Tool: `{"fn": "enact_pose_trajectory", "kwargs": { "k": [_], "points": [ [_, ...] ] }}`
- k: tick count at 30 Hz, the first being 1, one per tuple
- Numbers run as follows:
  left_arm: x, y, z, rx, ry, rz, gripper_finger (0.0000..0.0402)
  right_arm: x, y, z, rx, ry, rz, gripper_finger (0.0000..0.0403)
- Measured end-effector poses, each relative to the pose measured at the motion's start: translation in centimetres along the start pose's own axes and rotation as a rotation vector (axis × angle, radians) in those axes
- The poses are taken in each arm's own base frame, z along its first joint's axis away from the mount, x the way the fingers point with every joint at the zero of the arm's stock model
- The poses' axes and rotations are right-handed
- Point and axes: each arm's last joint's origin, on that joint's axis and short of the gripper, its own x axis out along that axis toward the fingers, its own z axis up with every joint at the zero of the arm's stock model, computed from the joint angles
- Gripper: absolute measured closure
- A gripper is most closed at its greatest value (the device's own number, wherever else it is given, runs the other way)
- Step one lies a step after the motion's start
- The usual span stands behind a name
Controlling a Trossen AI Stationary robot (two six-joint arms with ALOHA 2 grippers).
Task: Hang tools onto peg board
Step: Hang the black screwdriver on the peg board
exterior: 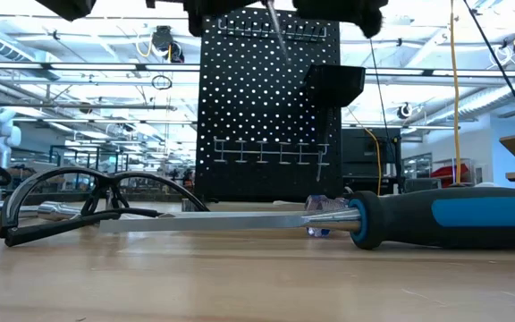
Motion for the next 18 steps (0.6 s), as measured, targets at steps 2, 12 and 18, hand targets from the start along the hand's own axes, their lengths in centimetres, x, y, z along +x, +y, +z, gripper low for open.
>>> {"fn": "enact_pose_trajectory", "kwargs": {
  "k": [2, 12, 18],
  "points": [
    [0.0, 0.2, -0.4, 0.033, 0.056, 0.014, 0.0307, -0.7, -0.1, -0.2, 0.010, 0.034, -0.023, 0.0302],
    [-0.2, 0.2, -0.9, 0.074, 0.121, -0.066, 0.0307, 0.1, 1.2, -1.3, 0.049, 0.024, -0.065, 0.0303],
    [-0.3, 0.1, -1.5, 0.097, 0.174, -0.075, 0.0307, 0.6, 2.1, -0.9, -0.051, -0.040, 0.079, 0.0302]
  ]
}}
